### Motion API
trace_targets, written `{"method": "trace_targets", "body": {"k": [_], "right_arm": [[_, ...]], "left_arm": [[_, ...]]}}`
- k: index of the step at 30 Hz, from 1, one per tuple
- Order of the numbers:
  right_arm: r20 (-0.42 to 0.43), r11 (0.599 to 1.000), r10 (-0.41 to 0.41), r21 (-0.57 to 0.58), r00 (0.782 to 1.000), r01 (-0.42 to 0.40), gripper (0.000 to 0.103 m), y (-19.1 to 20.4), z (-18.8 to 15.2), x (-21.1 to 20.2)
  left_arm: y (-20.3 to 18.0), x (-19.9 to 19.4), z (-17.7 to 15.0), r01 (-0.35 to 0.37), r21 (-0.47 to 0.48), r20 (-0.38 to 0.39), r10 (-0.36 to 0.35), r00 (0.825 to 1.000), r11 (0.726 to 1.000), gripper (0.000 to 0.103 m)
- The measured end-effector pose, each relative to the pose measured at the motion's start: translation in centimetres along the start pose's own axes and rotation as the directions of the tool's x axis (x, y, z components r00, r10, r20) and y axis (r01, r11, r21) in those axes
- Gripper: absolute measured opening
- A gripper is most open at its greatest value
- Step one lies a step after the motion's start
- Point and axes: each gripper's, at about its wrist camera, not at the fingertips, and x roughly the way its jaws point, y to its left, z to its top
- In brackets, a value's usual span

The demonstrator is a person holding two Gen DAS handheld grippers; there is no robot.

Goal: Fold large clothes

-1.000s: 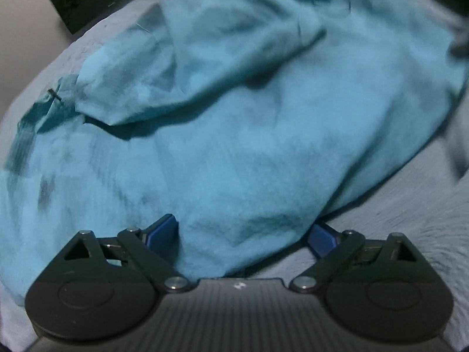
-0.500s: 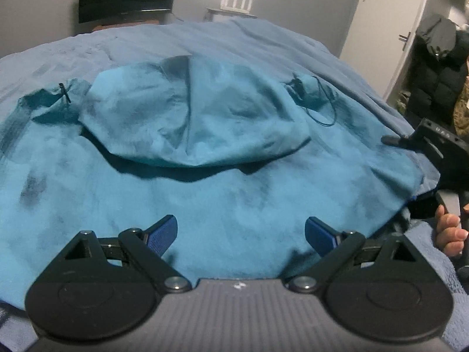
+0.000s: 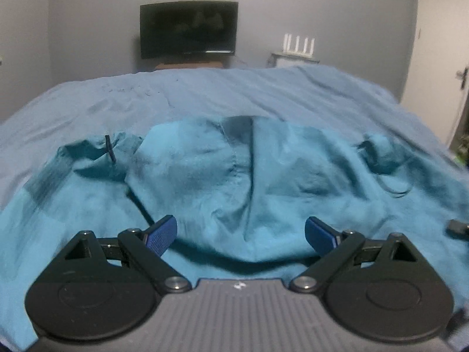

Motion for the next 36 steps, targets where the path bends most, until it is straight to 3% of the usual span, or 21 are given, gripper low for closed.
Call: {"method": "trace_targets", "body": {"k": [3,6,10,16,20,22,25,28,30,33,36], "right_arm": [[-0.006,1.000,0.015,-0.018,1.000,-0.015,0.018,0.6,0.2,-0.3],[-0.009,0.998,0.024,-0.063,1.000,-0.024,0.018,0.9,0.4,-0.9],[-0.009,0.976,0.055,-0.212,0.998,-0.055,0.018,3.4,-0.5,-1.5],[-0.037,0.848,0.161,-0.506,0.986,-0.157,0.018,8.9,-3.4,-2.9],[-0.042,0.748,0.177,-0.644,0.983,-0.162,0.018,11.5,-5.4,-4.3],[-0.034,0.745,0.165,-0.651,0.986,-0.148,0.018,11.9,-5.4,-4.7],[-0.023,0.775,0.141,-0.620,0.990,-0.125,0.017,11.6,-4.8,-4.9],[-0.019,0.788,0.132,-0.604,0.991,-0.117,0.016,11.5,-4.9,-5.5],[-0.023,0.773,0.138,-0.622,0.990,-0.122,0.016,11.6,-5.2,-5.0],[-0.026,0.732,0.147,-0.670,0.989,-0.126,0.016,12.0,-6.1,-5.2],[-0.031,0.699,0.147,-0.704,0.989,-0.126,0.016,12.4,-6.8,-5.9]], "left_arm": [[-1.0,2.9,-0.9,-0.074,0.081,-0.098,0.081,0.992,0.994,0.095],[-1.1,5.0,-3.2,-0.087,0.129,-0.160,0.107,0.981,0.988,0.095],[-1.3,6.0,-4.2,-0.091,0.157,-0.153,0.115,0.982,0.983,0.095],[-1.6,6.2,-4.8,-0.103,0.187,-0.125,0.128,0.984,0.977,0.096],[-1.1,5.3,-4.3,-0.074,0.147,-0.126,0.092,0.988,0.986,0.093],[-0.2,3.5,-3.7,-0.018,0.086,-0.113,0.028,0.993,0.996,0.093],[0.7,0.5,-2.1,0.041,0.028,-0.032,-0.040,0.999,0.999,0.093],[0.7,0.6,-0.6,-0.039,0.061,0.060,0.035,0.998,0.997,0.093],[0.7,2.6,-0.4,-0.080,0.072,0.050,0.076,0.996,0.994,0.093],[0.4,5.6,-1.2,-0.088,0.082,-0.036,0.091,0.995,0.993,0.093],[-1.0,7.5,-2.9,-0.102,0.192,-0.061,0.116,0.991,0.976,0.092]]}}
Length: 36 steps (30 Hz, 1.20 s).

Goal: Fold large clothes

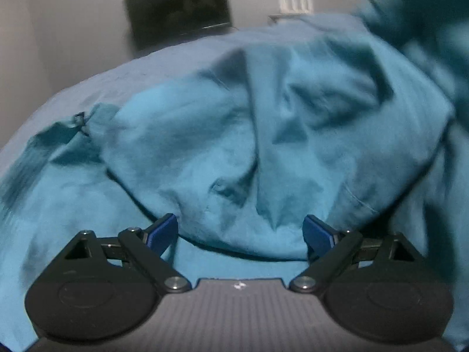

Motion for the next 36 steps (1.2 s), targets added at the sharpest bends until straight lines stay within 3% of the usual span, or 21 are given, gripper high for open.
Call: {"method": "trace_targets", "body": {"k": [2,6,11,12,14,16,18,20,22,24,26,28,32,36], "right_arm": [[-0.007,0.999,-0.001,-0.040,1.000,0.001,0.016,1.2,0.1,0.2],[-0.005,0.993,0.010,-0.119,1.000,-0.011,0.016,4.4,0.8,0.4],[-0.003,0.980,0.037,-0.198,0.999,-0.037,0.016,8.7,2.1,0.1],[-0.005,0.975,0.040,-0.220,0.999,-0.040,0.016,9.7,2.2,0.2],[-0.007,0.960,0.052,-0.275,0.999,-0.052,0.016,12.2,2.5,0.8],[-0.015,0.941,0.066,-0.332,0.998,-0.067,0.016,14.5,2.4,1.0],[-0.031,0.915,0.083,-0.393,0.996,-0.088,0.016,17.3,2.1,1.5],[-0.054,0.888,0.098,-0.445,0.994,-0.112,0.016,20.1,1.5,2.2],[-0.073,0.862,0.117,-0.488,0.990,-0.138,0.016,22.9,0.8,2.3],[-0.094,0.836,0.128,-0.525,0.987,-0.158,0.015,25.7,-0.1,2.9],[-0.111,0.808,0.132,-0.564,0.985,-0.172,0.015,28.3,-1.1,3.9],[-0.140,0.767,0.130,-0.613,0.982,-0.189,0.015,30.9,-2.8,4.1],[-0.205,0.649,0.101,-0.728,0.973,-0.221,0.015,35.7,-7.0,5.2],[-0.264,0.550,0.060,-0.796,0.963,-0.252,0.016,37.8,-11.4,6.2]], "left_arm": [[-0.4,0.1,0.0,-0.012,0.023,0.007,0.011,1.000,1.000,0.092],[3.2,-2.7,1.1,0.063,-0.054,-0.007,-0.064,0.998,0.997,0.088],[14.5,-8.2,3.8,0.061,-0.245,0.031,-0.056,0.998,0.968,0.088],[16.5,-8.8,3.8,0.040,-0.253,0.021,-0.036,0.999,0.967,0.088],[20.4,-10.2,3.2,-0.084,-0.242,0.009,0.089,0.996,0.967,0.088],[24.3,-10.5,1.4,-0.231,-0.266,-0.015,0.235,0.972,0.936,0.088],[27.3,-9.9,-0.9,-0.262,-0.351,-0.077,0.251,0.965,0.899,0.088],[29.5,-8.4,-3.2,-0.234,-0.454,-0.148,0.186,0.971,0.860,0.088],[29.9,-6.8,-4.7,-0.183,-0.488,-0.190,0.101,0.977,0.853,0.088],[29.8,-5.7,-5.2,-0.163,-0.489,-0.209,0.066,0.976,0.857,0.085],[30.0,-5.7,-5.5,-0.149,-0.516,-0.199,0.052,0.979,0.844,0.085],[30.6,-6.4,-5.5,-0.124,-0.543,-0.165,0.039,0.985,0.830,0.085],[32.0,-8.6,-5.2,-0.020,-0.599,-0.039,-0.005,0.999,0.800,0.085],[32.9,-11.8,-4.3,0.125,-0.639,0.144,-0.042,0.989,0.759,0.085]]}}
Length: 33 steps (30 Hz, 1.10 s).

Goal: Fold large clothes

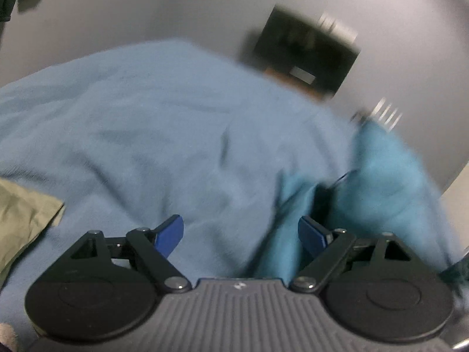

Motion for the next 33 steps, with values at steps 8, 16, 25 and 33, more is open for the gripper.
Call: {"method": "trace_targets", "body": {"k": [8,16,25,33], "right_arm": [[-0.065,0.991,0.131,-0.021,0.989,-0.132,0.056,3.7,-0.7,0.9],[0.015,0.924,0.317,0.222,0.948,-0.312,0.073,-0.4,-2.3,-1.7],[0.017,0.909,0.340,0.251,0.940,-0.333,0.081,-0.4,-2.2,-3.9],[0.059,0.922,0.314,0.221,0.948,-0.319,0.087,-4.8,-3.4,-9.8]], "left_arm": [[-4.3,-3.1,0.4,0.255,0.090,-0.011,-0.255,0.967,0.963,0.085],[-6.4,-0.7,-1.0,0.298,0.193,-0.196,-0.261,0.945,0.935,0.062],[-5.2,2.3,-3.0,0.274,0.209,-0.324,-0.198,0.925,0.939,0.042],[-2.5,2.6,-3.0,0.273,0.149,-0.335,-0.211,0.918,0.950,0.042]]}}
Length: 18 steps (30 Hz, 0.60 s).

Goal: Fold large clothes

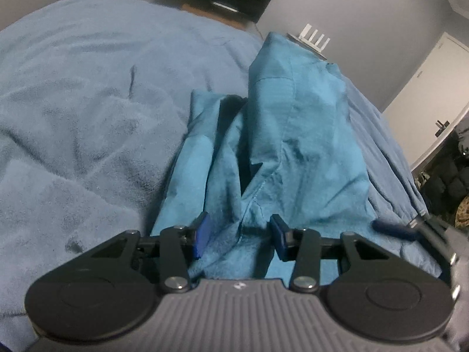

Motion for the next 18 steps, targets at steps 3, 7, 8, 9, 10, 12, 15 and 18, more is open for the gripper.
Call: {"method": "trace_targets", "body": {"k": [3,7,8,9,10,12,15,18], "right_arm": [[0.012,0.983,-0.100,0.154,0.995,0.097,0.067,-4.0,-0.9,-1.8],[-0.084,0.889,-0.177,0.415,0.981,0.196,0.056,-9.4,-3.5,-1.6],[-0.079,0.874,-0.155,0.454,0.985,0.174,0.055,-9.8,-4.1,-1.5],[-0.082,0.870,-0.153,0.461,0.985,0.174,0.055,-9.9,-4.3,-1.4],[-0.084,0.876,-0.158,0.448,0.984,0.179,0.055,-9.6,-4.5,-1.4],[-0.080,0.889,-0.161,0.420,0.984,0.179,0.056,-9.0,-4.2,-1.3],[-0.075,0.895,-0.157,0.411,0.985,0.174,0.056,-9.4,-3.9,-0.8],[-0.071,0.890,-0.152,0.423,0.986,0.168,0.056,-9.5,-4.1,-1.0]], "left_arm": [[-0.3,-0.3,-0.1,-0.001,0.019,0.019,0.001,1.000,1.000,0.042],[-1.2,-1.2,-0.1,0.015,0.069,0.100,-0.022,0.995,0.998,0.042],[-1.4,-1.7,-0.1,0.030,0.088,0.126,-0.041,0.991,0.996,0.043],[-1.8,-2.2,-0.1,0.047,0.112,0.151,-0.064,0.986,0.993,0.046],[-2.4,-2.5,-0.1,0.060,0.143,0.175,-0.085,0.981,0.988,0.048],[-3.2,-2.4,-0.3,0.058,0.199,0.175,-0.093,0.980,0.978,0.048],[-4.1,-1.0,-0.6,0.010,0.272,0.152,-0.053,0.987,0.962,0.048],[-4.4,1.2,-0.3,-0.043,0.309,0.150,-0.004,0.989,0.950,0.048]]}}
